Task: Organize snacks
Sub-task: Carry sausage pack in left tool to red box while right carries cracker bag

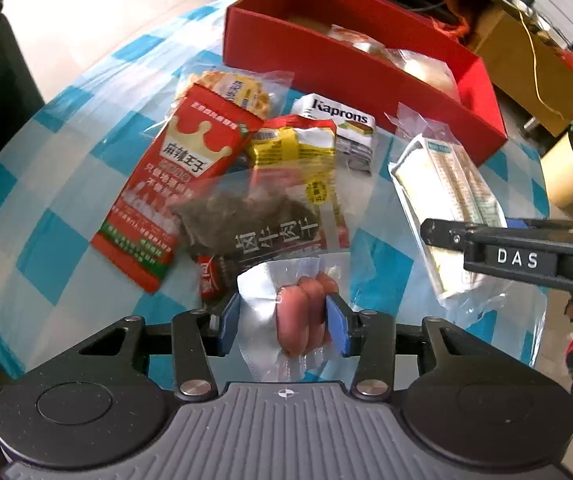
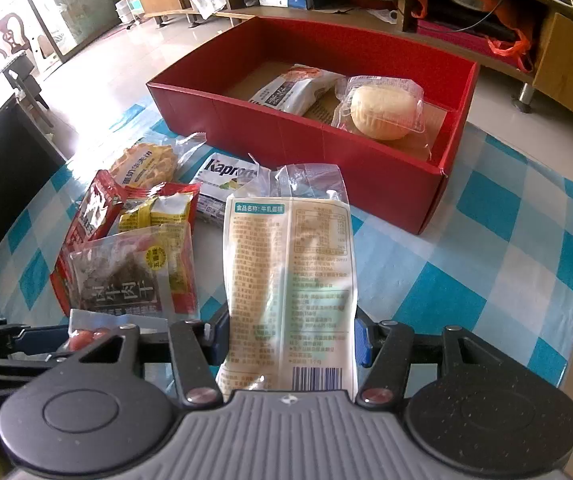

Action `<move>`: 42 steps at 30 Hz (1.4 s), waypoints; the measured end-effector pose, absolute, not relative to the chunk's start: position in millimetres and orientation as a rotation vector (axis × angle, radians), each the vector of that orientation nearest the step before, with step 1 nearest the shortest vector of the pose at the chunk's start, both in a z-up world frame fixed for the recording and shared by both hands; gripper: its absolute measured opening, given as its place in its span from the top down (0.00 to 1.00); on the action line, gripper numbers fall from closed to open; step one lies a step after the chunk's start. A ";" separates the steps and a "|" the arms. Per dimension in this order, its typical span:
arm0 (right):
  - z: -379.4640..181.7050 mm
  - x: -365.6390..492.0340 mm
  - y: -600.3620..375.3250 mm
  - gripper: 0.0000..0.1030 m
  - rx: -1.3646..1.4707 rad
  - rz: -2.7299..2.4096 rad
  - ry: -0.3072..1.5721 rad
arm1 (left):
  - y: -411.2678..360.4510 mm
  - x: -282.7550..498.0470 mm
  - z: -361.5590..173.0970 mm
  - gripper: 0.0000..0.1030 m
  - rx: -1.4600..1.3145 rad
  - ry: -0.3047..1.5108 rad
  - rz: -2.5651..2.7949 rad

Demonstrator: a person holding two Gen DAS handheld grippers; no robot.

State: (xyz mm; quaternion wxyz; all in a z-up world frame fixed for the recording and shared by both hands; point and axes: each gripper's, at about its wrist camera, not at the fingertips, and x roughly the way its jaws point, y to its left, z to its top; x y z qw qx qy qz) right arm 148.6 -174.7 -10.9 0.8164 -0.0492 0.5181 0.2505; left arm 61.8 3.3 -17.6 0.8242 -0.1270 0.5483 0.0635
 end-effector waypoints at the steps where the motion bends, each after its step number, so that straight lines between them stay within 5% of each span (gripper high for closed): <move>1: -11.3 148.4 -174.5 0.45 -0.105 0.533 1.105 | 2.4 61.7 -20.1 0.49 -0.268 1.175 0.131; 42: 14.3 140.3 -192.7 0.45 0.045 0.525 1.097 | 32.9 89.0 22.8 0.49 -0.416 1.040 0.030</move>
